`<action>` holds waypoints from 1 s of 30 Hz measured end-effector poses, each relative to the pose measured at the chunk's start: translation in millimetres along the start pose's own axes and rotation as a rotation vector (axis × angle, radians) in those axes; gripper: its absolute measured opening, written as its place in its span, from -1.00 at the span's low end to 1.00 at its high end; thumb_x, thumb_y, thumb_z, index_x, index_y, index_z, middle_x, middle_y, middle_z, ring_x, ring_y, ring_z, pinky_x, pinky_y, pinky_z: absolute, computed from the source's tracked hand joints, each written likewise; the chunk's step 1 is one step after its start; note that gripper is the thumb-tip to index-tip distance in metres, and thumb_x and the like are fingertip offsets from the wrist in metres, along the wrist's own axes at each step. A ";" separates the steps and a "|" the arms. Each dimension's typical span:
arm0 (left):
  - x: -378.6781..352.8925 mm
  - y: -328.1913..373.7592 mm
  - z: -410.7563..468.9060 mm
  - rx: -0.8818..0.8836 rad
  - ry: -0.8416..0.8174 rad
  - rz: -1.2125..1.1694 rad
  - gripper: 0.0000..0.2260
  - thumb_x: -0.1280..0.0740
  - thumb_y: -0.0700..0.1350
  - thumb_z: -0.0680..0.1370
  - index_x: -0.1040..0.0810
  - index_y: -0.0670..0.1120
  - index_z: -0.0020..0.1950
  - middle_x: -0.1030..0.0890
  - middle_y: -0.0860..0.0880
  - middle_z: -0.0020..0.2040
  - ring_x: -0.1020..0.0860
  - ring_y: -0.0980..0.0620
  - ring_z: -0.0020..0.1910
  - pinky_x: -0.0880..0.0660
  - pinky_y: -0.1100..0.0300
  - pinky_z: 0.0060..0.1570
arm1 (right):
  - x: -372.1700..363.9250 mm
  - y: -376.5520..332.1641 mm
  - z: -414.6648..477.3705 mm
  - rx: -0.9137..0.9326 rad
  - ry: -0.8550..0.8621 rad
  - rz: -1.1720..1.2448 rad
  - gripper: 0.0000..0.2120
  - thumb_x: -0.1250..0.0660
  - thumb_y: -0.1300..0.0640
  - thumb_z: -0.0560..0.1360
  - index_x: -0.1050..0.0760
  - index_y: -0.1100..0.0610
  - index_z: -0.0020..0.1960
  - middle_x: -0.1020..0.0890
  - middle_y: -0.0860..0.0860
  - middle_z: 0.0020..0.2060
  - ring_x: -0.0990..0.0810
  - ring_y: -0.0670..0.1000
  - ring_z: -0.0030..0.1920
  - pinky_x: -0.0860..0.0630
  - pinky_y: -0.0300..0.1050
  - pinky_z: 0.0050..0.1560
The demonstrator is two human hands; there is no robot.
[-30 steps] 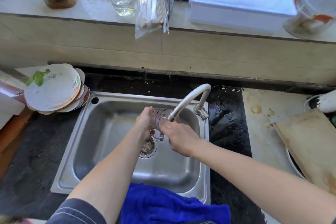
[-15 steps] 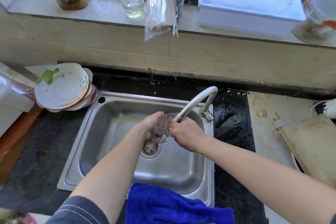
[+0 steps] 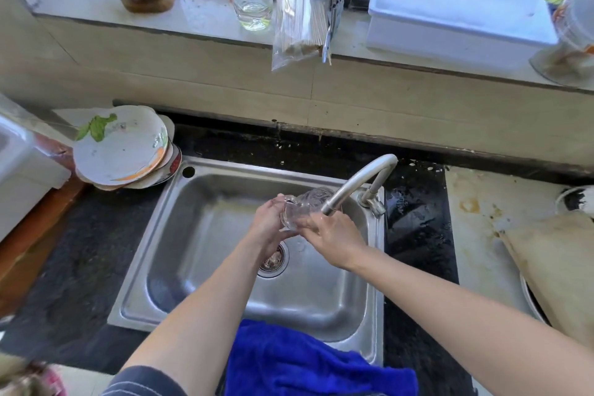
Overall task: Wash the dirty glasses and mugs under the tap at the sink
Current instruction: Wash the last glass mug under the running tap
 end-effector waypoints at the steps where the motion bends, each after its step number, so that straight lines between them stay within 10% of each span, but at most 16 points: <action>1: 0.8 1.3 1.1 -0.009 0.041 0.012 -0.85 -0.18 -0.14 0.63 -0.53 -0.10 0.05 -0.61 -0.15 0.00 -0.61 -0.06 -0.17 -0.58 0.01 -0.21 | 2.6 -1.7 -4.6 0.060 -0.020 -0.014 -0.78 -0.22 0.00 0.59 -0.60 0.05 0.08 -0.68 0.08 -0.03 -0.63 0.20 -0.02 -0.55 0.05 -0.08; 9: -3.0 19.0 8.6 -0.018 0.103 0.159 -0.84 -0.21 -0.22 0.59 -0.54 -0.09 -0.14 -0.59 0.14 -0.32 -0.55 0.04 -0.33 -0.54 0.19 -0.38 | -4.7 -0.3 4.5 0.189 -0.086 -0.427 -0.55 -0.22 0.24 0.52 -0.33 0.18 0.41 -0.54 0.18 0.25 -0.56 0.23 0.12 -0.46 0.01 -0.09; 16: 1.8 21.9 -1.3 0.060 0.038 0.374 -0.79 -0.20 -0.30 0.52 -0.53 -0.10 -0.24 -0.56 -0.11 -0.32 -0.52 -0.08 -0.37 -0.58 -0.05 -0.21 | -6.3 6.6 7.2 0.305 -0.139 -0.539 -0.65 -0.18 0.21 0.52 -0.46 0.14 0.30 -0.47 0.09 0.32 -0.49 0.13 0.26 -0.45 0.04 0.05; 23: 16.9 22.4 1.9 0.129 -0.005 0.444 -0.78 -0.19 -0.05 0.64 -0.51 -0.17 0.10 -0.59 -0.16 -0.16 -0.56 -0.12 -0.26 -0.58 -0.05 -0.19 | 4.7 14.4 8.1 0.297 -0.154 -0.459 -0.74 -0.20 0.07 0.59 -0.48 0.13 0.22 -0.56 0.10 0.22 -0.58 0.17 0.11 -0.48 -0.03 -0.04; 30: 7.9 -6.7 0.5 0.192 -0.269 -0.139 -0.55 -0.04 0.15 0.63 -0.57 -0.12 0.14 -0.62 -0.13 -0.01 -0.56 -0.05 -0.09 -0.43 0.09 -0.02 | -6.6 -13.2 8.3 0.007 -0.021 0.103 -0.81 -0.30 0.00 0.55 -0.61 0.06 0.04 -0.68 0.02 -0.02 -0.61 0.11 0.05 -0.51 -0.02 0.05</action>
Point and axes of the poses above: each hand's wrist, its own z-axis towards the middle knuckle, its own x-axis out of the back of the hand, y = z × x, the point moved 1 cm from there along z, towards the middle knuckle
